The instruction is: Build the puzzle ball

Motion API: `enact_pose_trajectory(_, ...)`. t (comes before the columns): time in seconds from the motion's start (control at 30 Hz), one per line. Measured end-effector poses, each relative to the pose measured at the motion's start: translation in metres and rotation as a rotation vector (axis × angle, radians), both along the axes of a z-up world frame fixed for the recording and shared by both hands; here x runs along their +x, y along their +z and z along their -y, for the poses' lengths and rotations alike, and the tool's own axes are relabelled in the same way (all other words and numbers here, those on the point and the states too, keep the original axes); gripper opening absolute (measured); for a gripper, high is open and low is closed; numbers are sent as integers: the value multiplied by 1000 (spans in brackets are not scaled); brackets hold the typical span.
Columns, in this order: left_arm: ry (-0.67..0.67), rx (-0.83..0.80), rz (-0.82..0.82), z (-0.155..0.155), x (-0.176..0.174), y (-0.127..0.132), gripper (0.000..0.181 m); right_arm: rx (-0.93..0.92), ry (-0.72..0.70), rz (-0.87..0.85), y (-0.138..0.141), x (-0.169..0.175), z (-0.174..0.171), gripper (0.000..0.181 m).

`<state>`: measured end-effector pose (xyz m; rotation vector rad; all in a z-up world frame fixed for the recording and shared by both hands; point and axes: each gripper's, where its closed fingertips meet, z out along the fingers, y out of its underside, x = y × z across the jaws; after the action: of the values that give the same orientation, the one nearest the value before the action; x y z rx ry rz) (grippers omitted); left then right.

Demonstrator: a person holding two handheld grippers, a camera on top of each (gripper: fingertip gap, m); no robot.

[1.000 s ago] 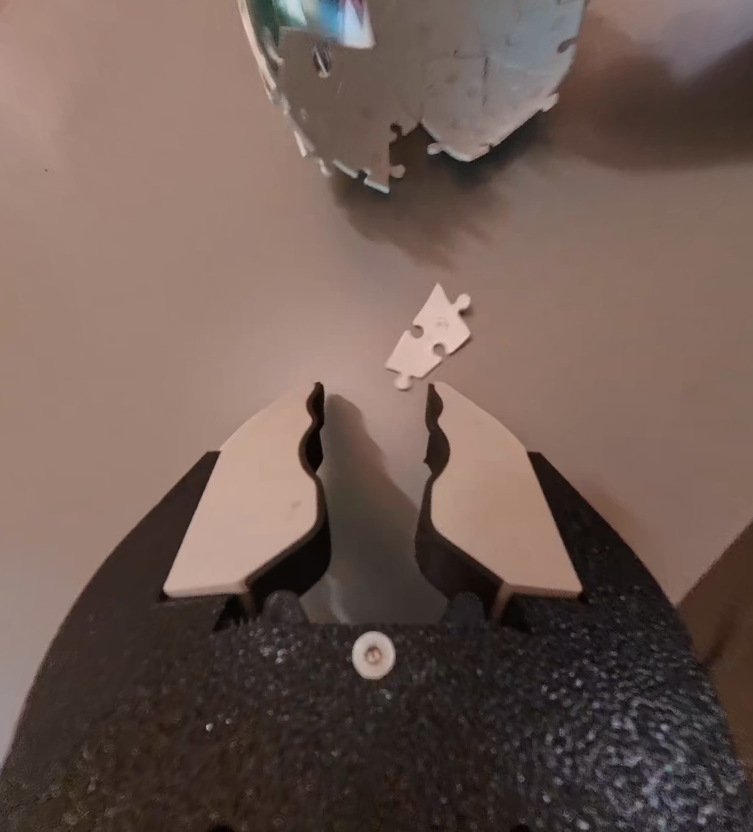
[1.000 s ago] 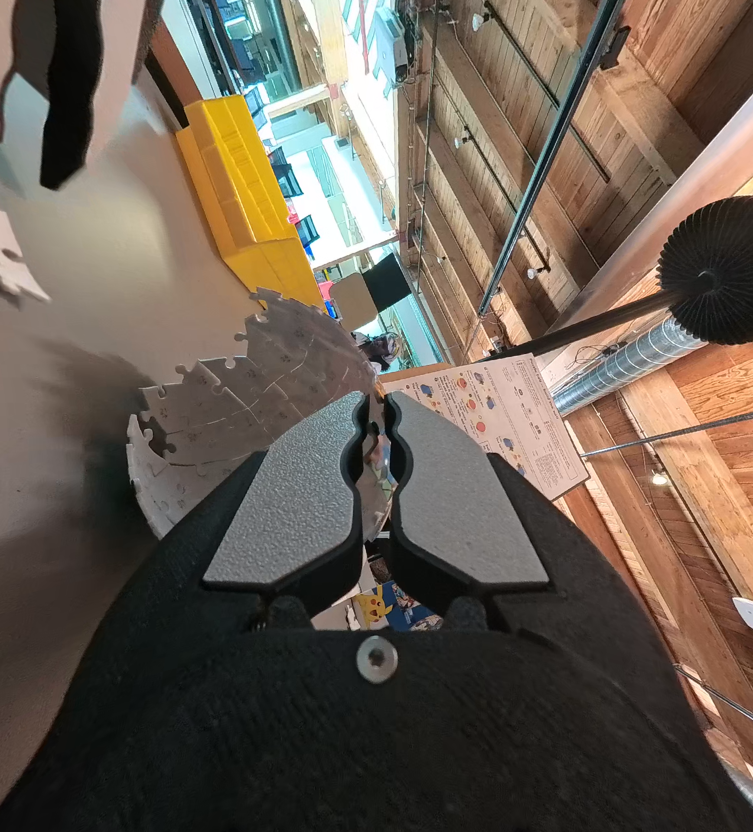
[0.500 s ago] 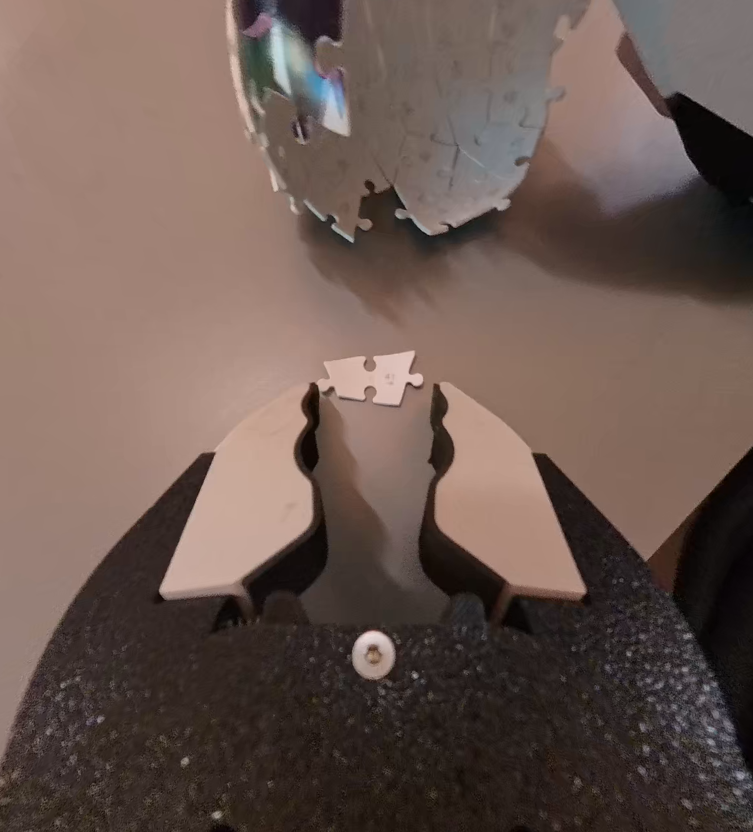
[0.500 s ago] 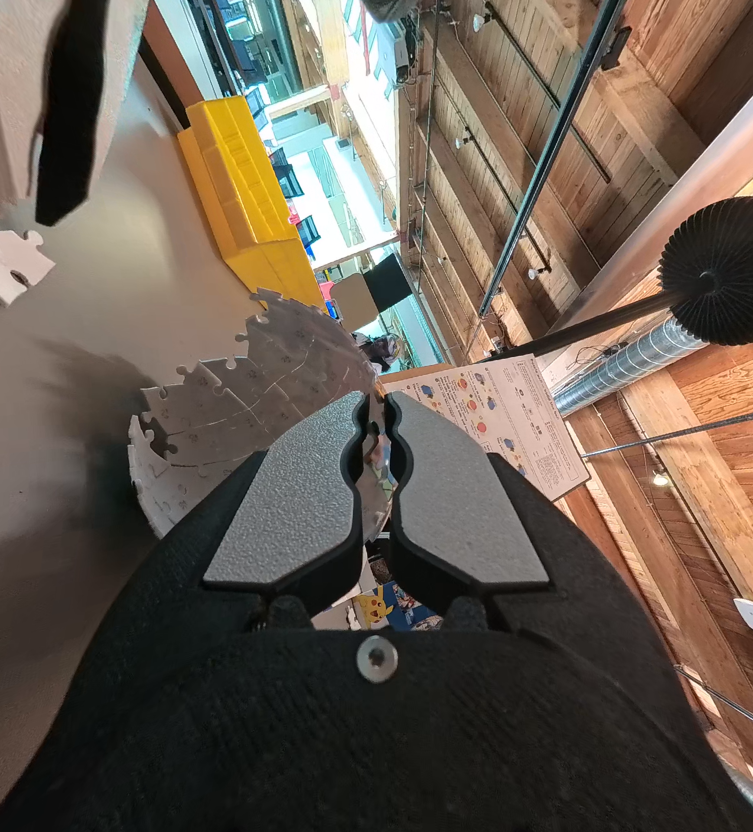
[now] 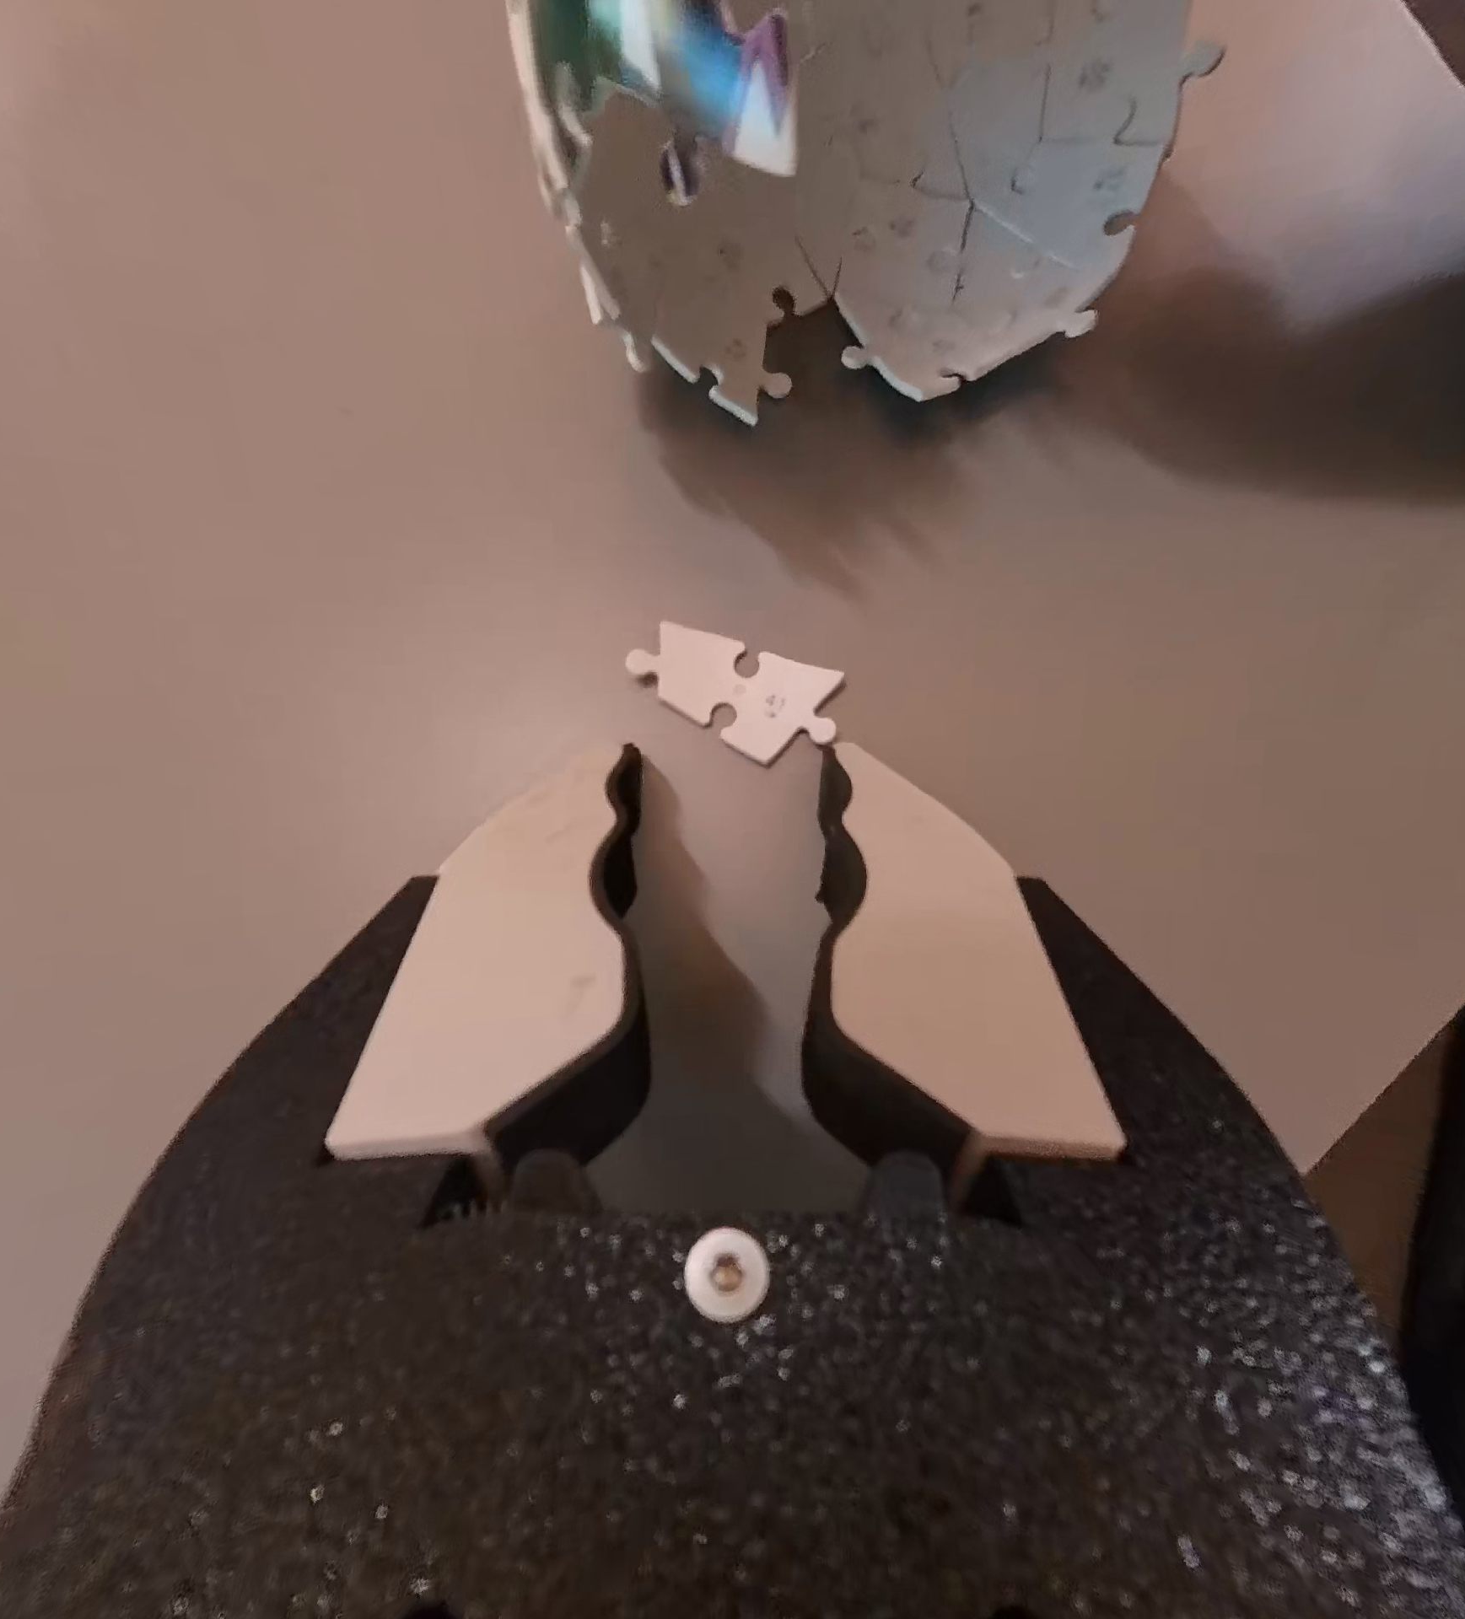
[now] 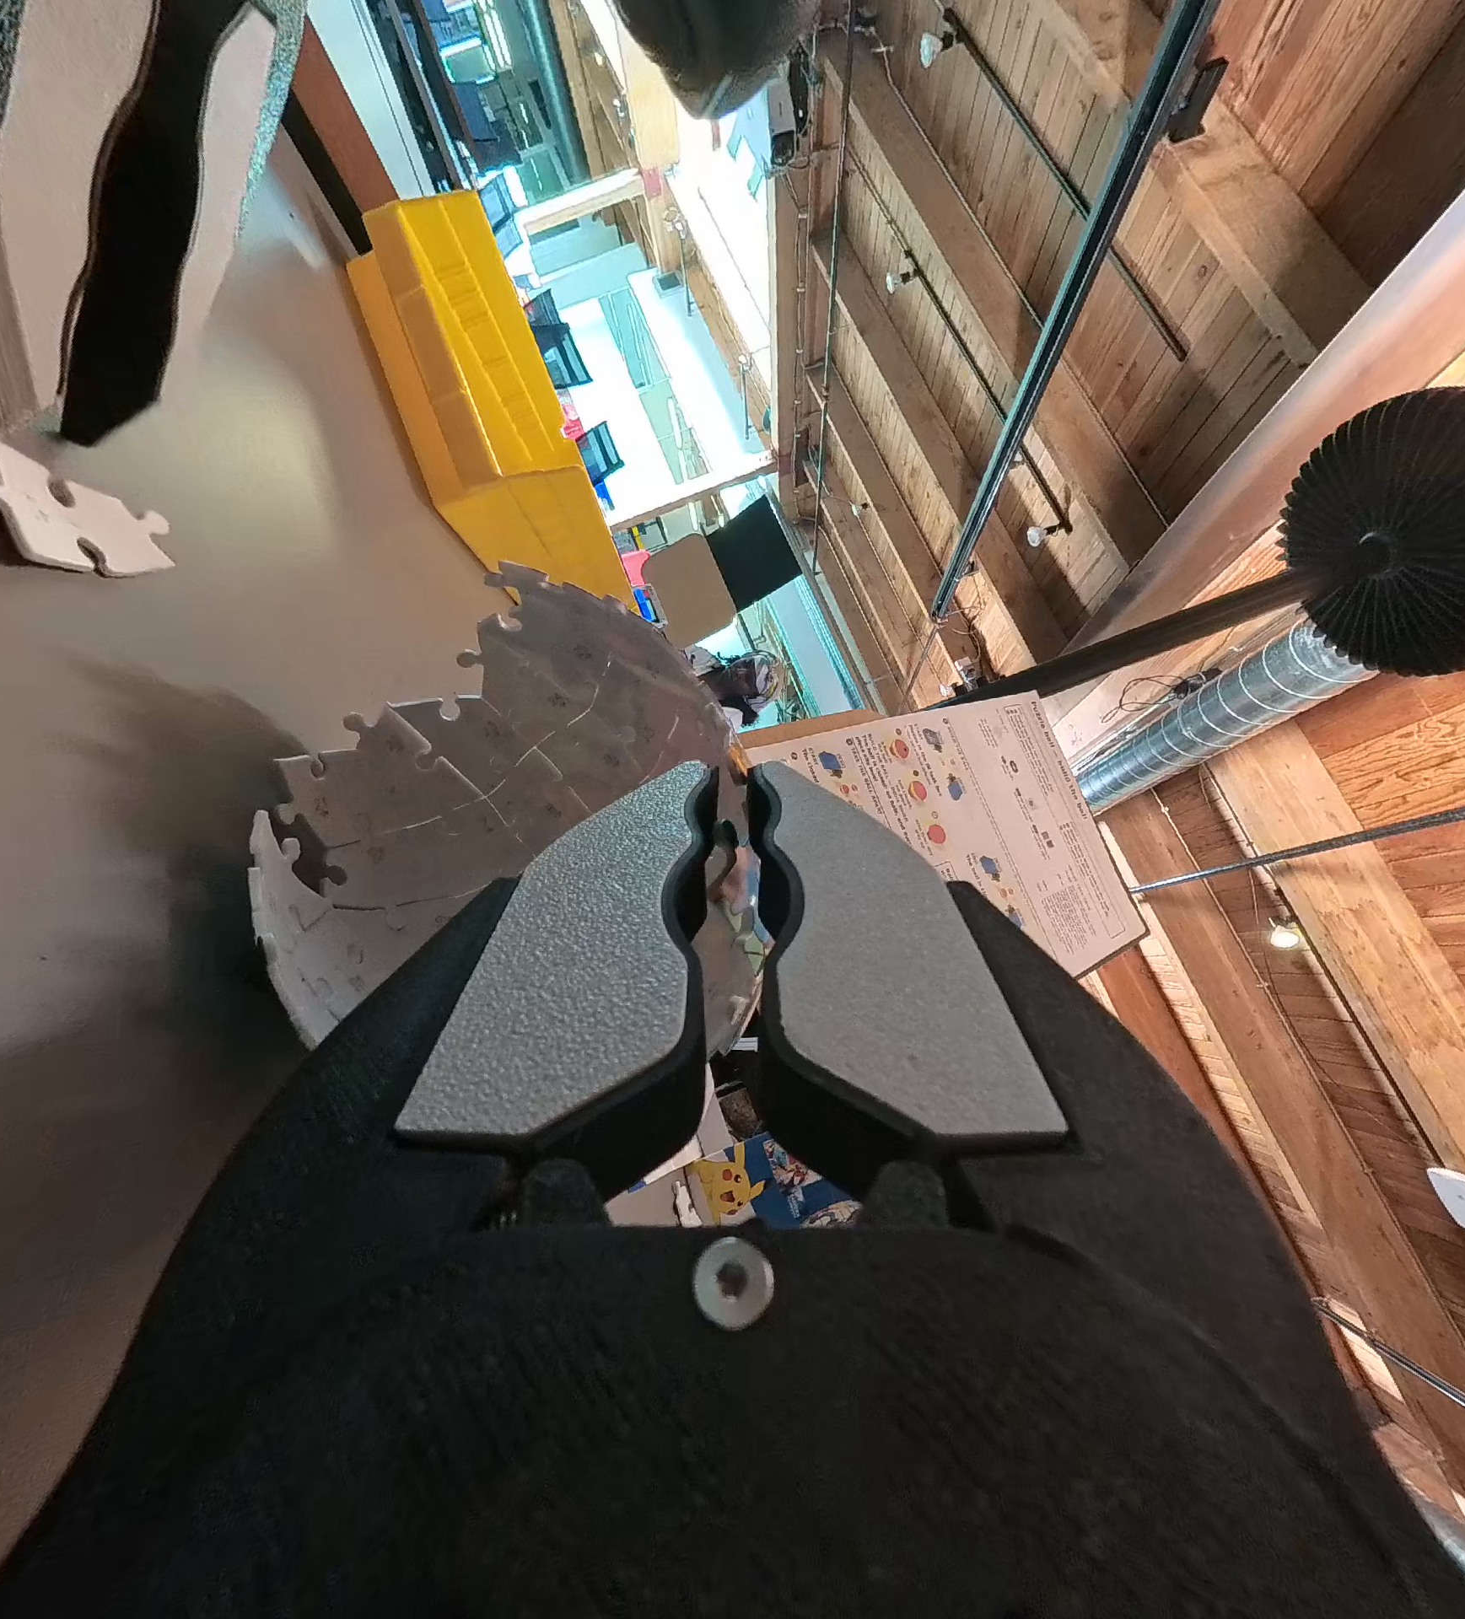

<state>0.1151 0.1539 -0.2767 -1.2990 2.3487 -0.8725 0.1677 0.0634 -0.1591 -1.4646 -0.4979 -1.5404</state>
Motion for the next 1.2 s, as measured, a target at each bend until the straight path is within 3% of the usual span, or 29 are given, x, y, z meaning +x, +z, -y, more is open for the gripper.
enact_pose_trajectory(0.03,7,1,-3,-3,0,0,40,-1,0,0,0,0,0,6)
enact_pose_trajectory(0.17,64,-69,-4,-2,-1,8,42,-8,-1,11,0,-1,0,6)
enact_pose_trajectory(0.3,204,-120,-41,7,-1,12,46,-22,-1,31,-1,-2,-1,6)
enact_pose_trajectory(0.43,327,-14,-59,4,1,2,49,-49,-1,65,-1,-6,-3,6)
enact_pose_trajectory(0.6,378,32,-33,1,6,0,33,-92,8,119,-3,-13,-8,7)
enact_pose_trajectory(0.67,370,26,-26,2,7,0,24,-110,10,141,-5,-15,-9,7)
enact_pose_trajectory(0.87,312,10,26,3,10,0,23,-128,5,163,-6,-18,-9,6)
enact_pose_trajectory(1.03,263,-103,65,21,11,9,23,-120,6,153,-6,-19,-9,7)
enact_pose_trajectory(1.2,234,-71,105,39,24,12,23,-109,6,143,-5,-18,-9,7)
